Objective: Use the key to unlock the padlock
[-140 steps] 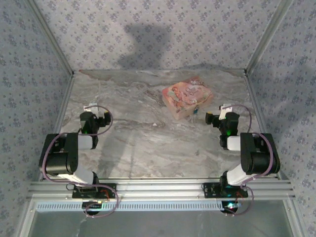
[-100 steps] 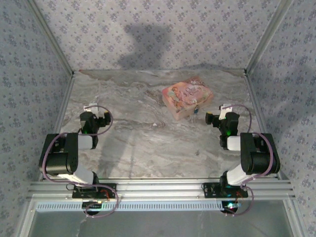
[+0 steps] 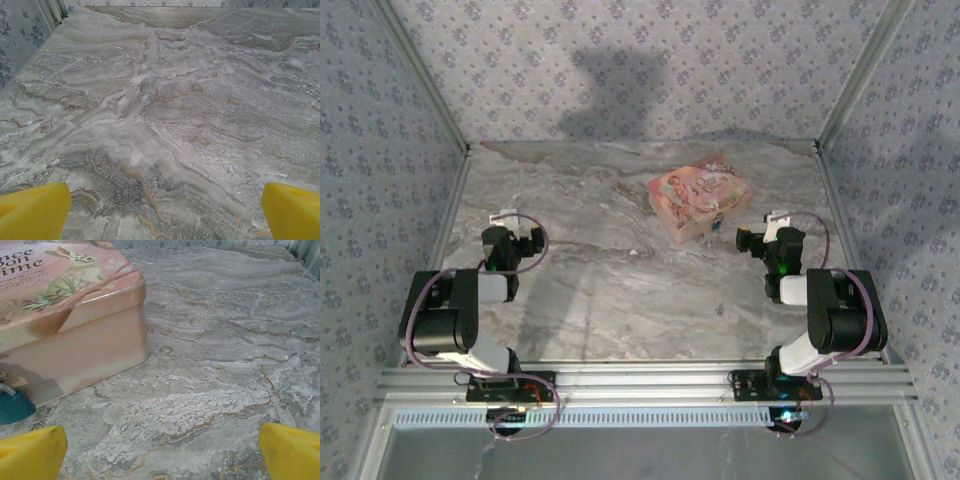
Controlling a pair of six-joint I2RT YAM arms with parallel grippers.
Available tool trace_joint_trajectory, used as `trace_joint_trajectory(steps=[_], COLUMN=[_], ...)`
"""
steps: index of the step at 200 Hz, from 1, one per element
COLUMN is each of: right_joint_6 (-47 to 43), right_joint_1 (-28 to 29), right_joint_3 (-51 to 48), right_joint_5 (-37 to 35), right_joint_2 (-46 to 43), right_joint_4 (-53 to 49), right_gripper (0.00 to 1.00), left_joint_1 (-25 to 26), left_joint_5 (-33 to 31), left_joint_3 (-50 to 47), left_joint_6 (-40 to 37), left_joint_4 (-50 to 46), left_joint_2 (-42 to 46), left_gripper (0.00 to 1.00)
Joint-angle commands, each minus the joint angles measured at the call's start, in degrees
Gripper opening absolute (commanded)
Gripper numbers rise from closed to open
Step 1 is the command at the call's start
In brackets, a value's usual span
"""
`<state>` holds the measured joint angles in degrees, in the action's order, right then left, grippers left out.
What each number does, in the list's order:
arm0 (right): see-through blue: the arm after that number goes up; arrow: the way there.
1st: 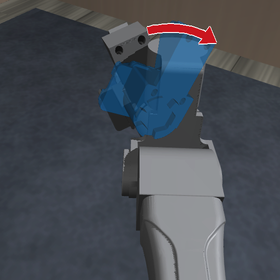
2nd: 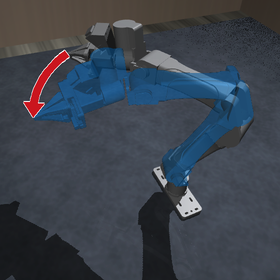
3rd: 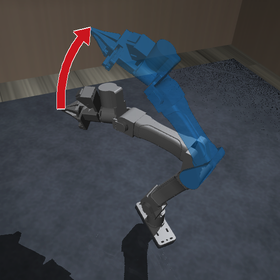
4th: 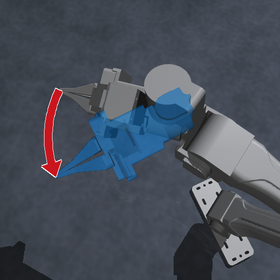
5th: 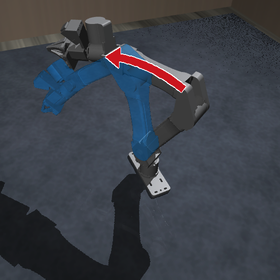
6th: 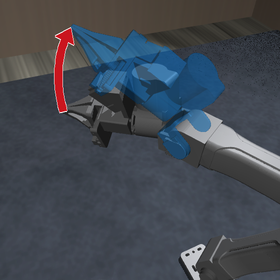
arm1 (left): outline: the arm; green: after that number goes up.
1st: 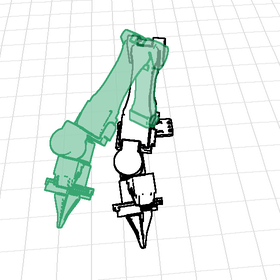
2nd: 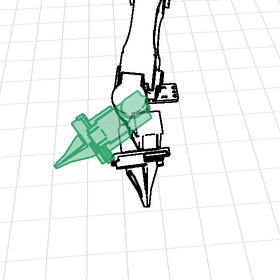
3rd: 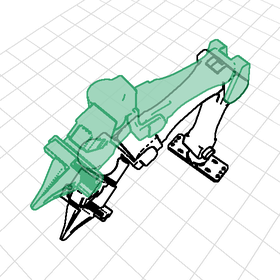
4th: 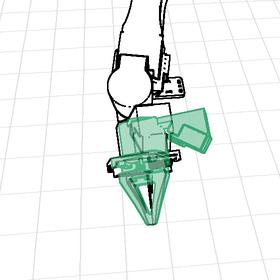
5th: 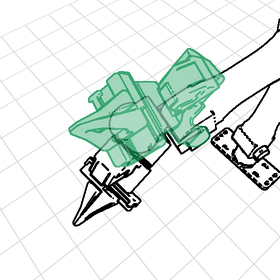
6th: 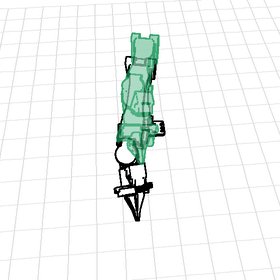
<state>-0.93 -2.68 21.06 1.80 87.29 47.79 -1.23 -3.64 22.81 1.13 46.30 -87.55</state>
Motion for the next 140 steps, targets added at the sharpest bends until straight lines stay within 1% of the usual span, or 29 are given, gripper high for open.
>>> trace_joint_trajectory(steps=[1,17,30,51,75,89,101,109,124,140], right_joint_6=[-0.35,-0.13,-0.18,1.51,4.39,6.52,8.33,9.36,10.55,12.37], right_joint_1=[0.20,-0.33,-0.46,-0.98,-1.31,-1.20,-1.10,-1.16,-1.36,-2.18], right_joint_3=[1.18,1.05,1.50,2.96,4.34,5.68,6.99,8.47,11.77,15.19], right_joint_5=[-1.15,0.13,0.51,-1.06,0.76,2.56,4.83,6.66,10.38,15.16], right_joint_2=[0.14,-0.14,-2.47,-8.10,-14.20,-17.13,-18.96,-19.58,-19.41,-17.30], right_joint_4=[-0.68,-0.57,-3.02,-10.86,-19.58,-24.88,-29.01,-32.10,-37.13,-39.88], right_gripper=[1.00,1.00,1.00,1.00,1.00,1.00,1.00,1.00,1.00,1.00], left_joint_1=[-0.15,-0.11,-0.13,-0.16,0.10,0.10,0.18,0.34,1.49,5.14], left_joint_5=[0.77,0.69,-1.05,-1.98,-4.88,-4.35,-2.29,-0.12,3.58,6.38], left_joint_3=[0.92,0.68,0.37,0.04,0.61,1.14,3.16,5.30,10.63,16.76], left_joint_6=[0.64,0.73,1.64,1.72,3.34,7.50,13.10,17.08,24.91,29.80], left_joint_4=[0.10,0.51,-0.18,-4.91,-10.92,-12.96,-17.50,-21.59,-32.21,-42.40], left_joint_2=[-0.30,-0.19,1.52,7.89,15.22,19.28,21.91,23.01,23.23,20.43], left_gripper=[0.98,0.98,0.98,0.98,0.98,0.98,0.98,0.98,0.98,0.98])
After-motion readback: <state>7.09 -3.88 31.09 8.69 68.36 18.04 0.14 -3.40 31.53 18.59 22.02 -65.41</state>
